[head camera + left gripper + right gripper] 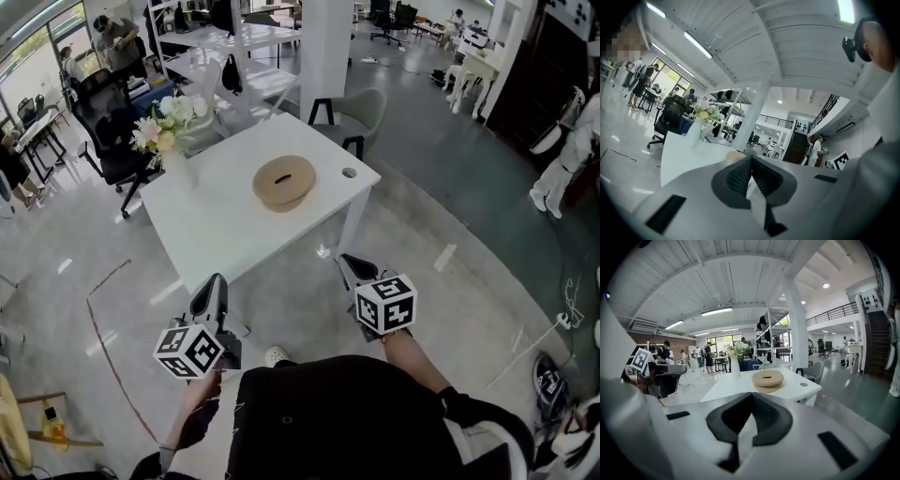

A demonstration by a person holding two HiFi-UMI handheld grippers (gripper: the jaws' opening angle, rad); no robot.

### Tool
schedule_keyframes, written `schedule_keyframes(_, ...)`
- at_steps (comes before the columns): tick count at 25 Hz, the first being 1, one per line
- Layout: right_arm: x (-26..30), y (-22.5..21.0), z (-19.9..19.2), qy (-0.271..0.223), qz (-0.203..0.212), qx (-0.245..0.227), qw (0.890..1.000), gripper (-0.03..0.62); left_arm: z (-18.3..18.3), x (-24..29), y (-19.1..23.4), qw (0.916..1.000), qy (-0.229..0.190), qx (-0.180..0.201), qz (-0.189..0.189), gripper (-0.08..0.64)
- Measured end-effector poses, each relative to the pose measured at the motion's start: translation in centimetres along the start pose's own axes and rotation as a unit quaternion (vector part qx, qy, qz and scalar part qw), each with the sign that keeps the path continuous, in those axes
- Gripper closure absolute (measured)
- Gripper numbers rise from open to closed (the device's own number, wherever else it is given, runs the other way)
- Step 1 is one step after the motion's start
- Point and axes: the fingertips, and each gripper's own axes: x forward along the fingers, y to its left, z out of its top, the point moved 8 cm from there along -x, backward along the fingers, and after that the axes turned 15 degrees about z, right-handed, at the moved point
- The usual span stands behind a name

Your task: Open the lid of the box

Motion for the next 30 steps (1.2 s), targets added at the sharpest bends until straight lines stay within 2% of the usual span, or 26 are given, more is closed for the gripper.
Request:
schedule_keyframes(8, 6.7, -2.6, 4.5, 0.001, -0.001, -0.006, 1.0, 0.588, 3.4, 7.2, 2.6, 0.9998, 0.016, -0.001, -0.008, 0.549)
schedule_keyframes(22, 16.5, -7.0, 9.4, -0.016, 0.005, -0.013, 1.0, 0.588, 7.6, 17.2, 6.6, 0.9999, 0.002, 0.008, -0.014, 0.549)
schedule_keyframes(30, 20.3, -8.1, 10.1, 0.009, 0.037, -0.022, 0.999, 0.588, 7.4, 18.4, 8.6, 0.9996, 0.004, -0.01, 0.025, 0.549)
